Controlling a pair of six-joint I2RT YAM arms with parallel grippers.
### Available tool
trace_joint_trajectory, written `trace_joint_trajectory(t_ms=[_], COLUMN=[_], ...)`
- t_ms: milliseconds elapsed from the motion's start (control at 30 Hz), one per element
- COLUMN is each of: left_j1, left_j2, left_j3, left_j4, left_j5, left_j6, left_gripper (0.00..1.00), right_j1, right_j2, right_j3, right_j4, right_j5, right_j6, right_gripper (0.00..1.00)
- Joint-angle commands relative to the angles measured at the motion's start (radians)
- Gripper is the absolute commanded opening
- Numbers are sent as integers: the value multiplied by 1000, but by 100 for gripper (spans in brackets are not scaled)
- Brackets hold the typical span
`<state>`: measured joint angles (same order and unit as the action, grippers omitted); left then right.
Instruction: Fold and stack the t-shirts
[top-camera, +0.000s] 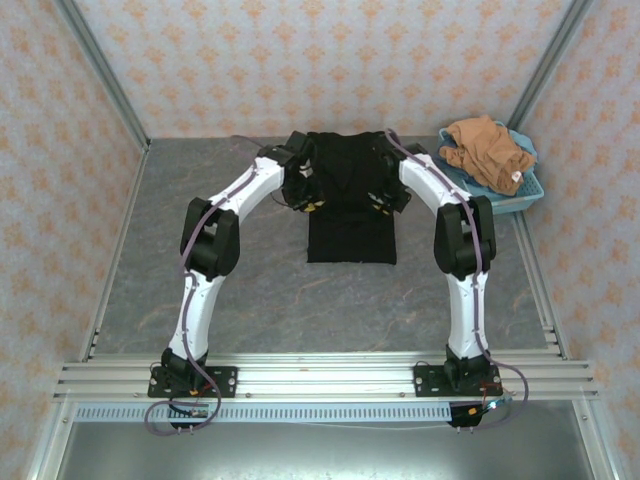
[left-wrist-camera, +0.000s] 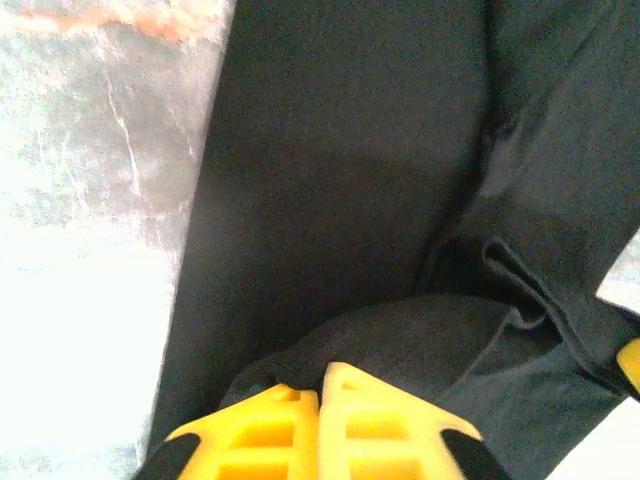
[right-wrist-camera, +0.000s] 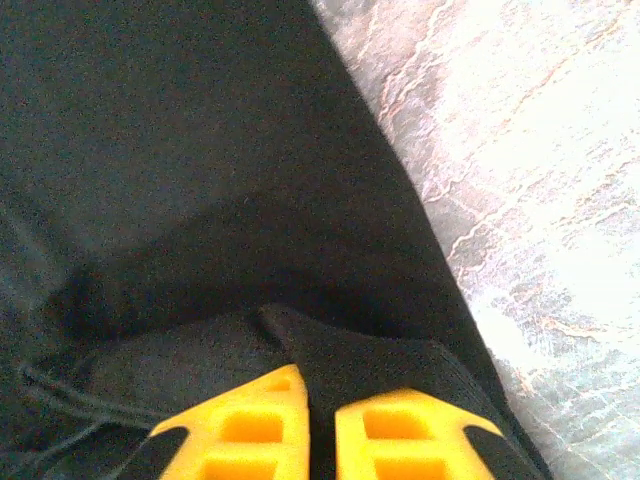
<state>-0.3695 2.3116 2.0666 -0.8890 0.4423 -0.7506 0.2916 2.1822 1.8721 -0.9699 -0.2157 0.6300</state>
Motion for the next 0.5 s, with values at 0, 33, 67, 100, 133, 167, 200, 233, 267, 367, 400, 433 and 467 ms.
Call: trace_joint_trajectory(t_ms=[0, 33, 67, 100, 133, 167, 200, 233, 267, 367, 400, 433, 467], left_j1=[15, 15, 15, 15, 14, 12, 7, 3, -1, -22, -33, -43, -53], left_j2=[-42, -66, -95, -126, -155, -191, -229, -260, -288, -366, -390, -395, -423], left_j3=[47, 37, 7, -29, -69, -130, -201, -262, -327, -509, -563, -595, -619], left_j4=[-38, -27, -10, 11, 25, 50, 81, 105, 126, 210, 248, 268, 271], left_j5=[-78, -87, -88, -84, -77, -65, -52, -41, -25, 21, 33, 42, 43], left_j6=[23, 23, 19, 12, 5, -7, -23, -40, -61, -128, -151, -170, -183], left_gripper=[51, 53, 54, 54, 53, 53, 51, 50, 46, 36, 34, 33, 33], right_j1=[-36, -41, -45, -47, -47, -48, -48, -47, -47, -46, -46, -44, -42], right_j2=[-19, -33, -52, -74, -95, -121, -151, -176, -216, -307, -333, -355, -380], right_j3=[29, 23, 13, -1, -21, -43, -79, -123, -180, -337, -379, -413, -451], right_j4=[32, 40, 48, 55, 58, 64, 79, 100, 131, 205, 217, 227, 235], right_j5=[30, 27, 26, 25, 27, 23, 15, 7, -7, -53, -62, -66, -69], right_j6=[-21, -27, -31, -33, -33, -28, -19, -8, 10, 50, 56, 59, 58], right_gripper=[40, 45, 49, 51, 52, 52, 51, 48, 45, 35, 32, 30, 30])
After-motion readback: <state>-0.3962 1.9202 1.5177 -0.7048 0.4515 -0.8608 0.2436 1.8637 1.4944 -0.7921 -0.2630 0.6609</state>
